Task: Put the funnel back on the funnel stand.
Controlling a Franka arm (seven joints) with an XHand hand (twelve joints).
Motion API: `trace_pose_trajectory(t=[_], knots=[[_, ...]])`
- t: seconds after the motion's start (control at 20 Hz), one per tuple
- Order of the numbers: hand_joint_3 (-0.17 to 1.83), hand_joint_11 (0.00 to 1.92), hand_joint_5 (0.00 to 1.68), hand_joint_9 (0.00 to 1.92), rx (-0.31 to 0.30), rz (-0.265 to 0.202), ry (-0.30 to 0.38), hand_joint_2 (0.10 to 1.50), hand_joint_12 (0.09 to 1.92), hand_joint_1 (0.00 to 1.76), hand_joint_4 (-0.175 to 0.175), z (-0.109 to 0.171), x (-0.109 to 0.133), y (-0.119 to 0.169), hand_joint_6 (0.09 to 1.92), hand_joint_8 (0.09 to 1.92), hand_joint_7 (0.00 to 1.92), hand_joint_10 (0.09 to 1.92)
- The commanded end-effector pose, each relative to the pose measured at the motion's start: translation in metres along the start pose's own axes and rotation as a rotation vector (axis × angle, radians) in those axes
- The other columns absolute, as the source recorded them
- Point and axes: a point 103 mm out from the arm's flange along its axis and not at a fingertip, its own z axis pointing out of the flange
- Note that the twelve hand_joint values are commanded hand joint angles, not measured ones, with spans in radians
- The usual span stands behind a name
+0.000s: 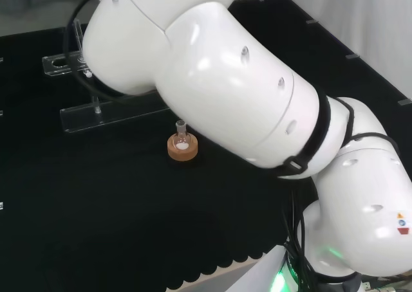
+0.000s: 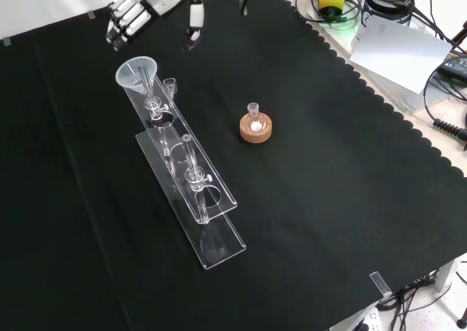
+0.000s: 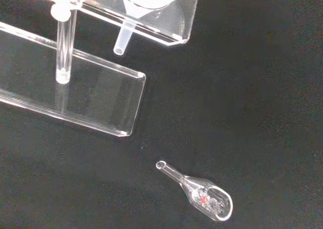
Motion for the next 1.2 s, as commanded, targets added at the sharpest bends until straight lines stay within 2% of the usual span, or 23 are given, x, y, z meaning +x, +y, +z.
trace_pose_trajectory(t=[0.05, 0.2, 0.35, 0.5, 1.2], knots=[[0.54, 0.00, 0.03, 0.08, -0.097, 0.062, 0.062, 0.71, 1.45, 0.73, -0.052, -0.003, -0.010, -0.071, 0.09, 0.09, 0.10, 0.73], [0.54, 0.00, 0.07, 0.13, -0.105, 0.084, 0.061, 0.71, 1.49, 0.73, -0.054, 0.001, -0.008, -0.094, 0.09, 0.14, 0.12, 0.73], [0.55, 0.00, 0.10, 0.16, -0.109, 0.103, 0.073, 0.71, 1.53, 0.72, -0.056, 0.007, -0.005, -0.114, 0.09, 0.43, 0.04, 0.73], [0.55, 0.00, 0.11, 0.18, -0.109, 0.120, 0.083, 0.72, 1.54, 0.72, -0.057, 0.014, -0.004, -0.131, 0.09, 0.56, 0.00, 0.74], [0.55, 0.03, 0.16, 0.22, -0.108, 0.186, 0.151, 0.74, 1.55, 0.72, -0.064, 0.047, -0.009, -0.192, 0.09, 0.64, 0.02, 0.74]])
